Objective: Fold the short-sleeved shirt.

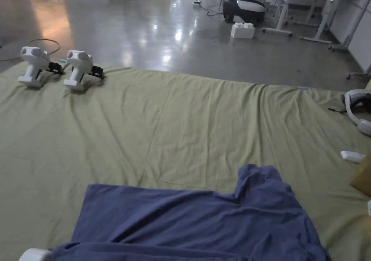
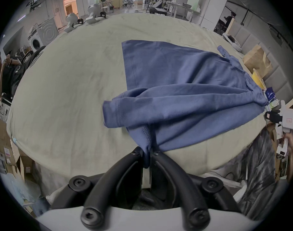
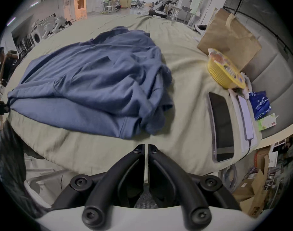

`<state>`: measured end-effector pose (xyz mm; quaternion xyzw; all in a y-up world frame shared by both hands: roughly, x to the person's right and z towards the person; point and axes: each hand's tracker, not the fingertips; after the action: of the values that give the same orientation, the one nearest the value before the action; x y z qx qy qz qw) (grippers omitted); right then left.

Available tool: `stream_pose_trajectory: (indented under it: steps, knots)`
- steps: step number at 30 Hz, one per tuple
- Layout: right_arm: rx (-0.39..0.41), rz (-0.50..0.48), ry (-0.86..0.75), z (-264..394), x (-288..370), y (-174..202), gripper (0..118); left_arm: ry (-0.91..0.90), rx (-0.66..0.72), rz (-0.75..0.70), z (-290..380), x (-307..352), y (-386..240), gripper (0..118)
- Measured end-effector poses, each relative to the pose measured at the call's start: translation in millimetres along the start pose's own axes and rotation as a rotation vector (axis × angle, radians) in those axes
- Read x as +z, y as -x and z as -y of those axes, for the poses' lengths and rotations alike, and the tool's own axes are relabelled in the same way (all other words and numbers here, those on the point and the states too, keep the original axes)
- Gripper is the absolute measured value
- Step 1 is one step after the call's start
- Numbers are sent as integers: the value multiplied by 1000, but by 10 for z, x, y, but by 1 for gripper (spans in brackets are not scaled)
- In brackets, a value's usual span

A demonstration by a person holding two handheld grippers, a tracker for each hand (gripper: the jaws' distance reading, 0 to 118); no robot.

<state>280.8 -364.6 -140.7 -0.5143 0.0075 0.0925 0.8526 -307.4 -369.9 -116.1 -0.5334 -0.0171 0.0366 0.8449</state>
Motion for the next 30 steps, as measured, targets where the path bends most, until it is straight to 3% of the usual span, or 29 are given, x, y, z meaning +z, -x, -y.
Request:
stream_pose_trajectory:
  steps: [4, 12, 13, 15, 16, 17, 23, 30]
  knots:
    - [-11, -34, 8, 12, -91, 49, 6, 2, -13, -25, -55, -58, -53, 9]
    - [-41, -8, -46, -97, 17, 103, 6, -34, 70, 6, -86, 37, 42, 12]
    - [-55, -3, -64, -144, 70, 111, 14, -65, 66, 5, -92, 90, 23, 19]
    - [-85, -6, -108, -253, 181, 130, 24, -129, 49, -11, -139, 208, -26, 46]
    - [-95, -20, -140, -314, 242, 145, 44, -166, 55, -17, -174, 273, -48, 56]
    - [-100, -33, -173, -356, 280, 160, 59, -204, 62, -6, -206, 334, -70, 58]
    - [-77, -42, -438, -724, 588, 485, 64, -456, 48, -38, -458, 671, -323, 63]
    - [-111, -54, -816, -1054, 922, 957, 64, -754, 14, -134, -756, 905, -840, 63]
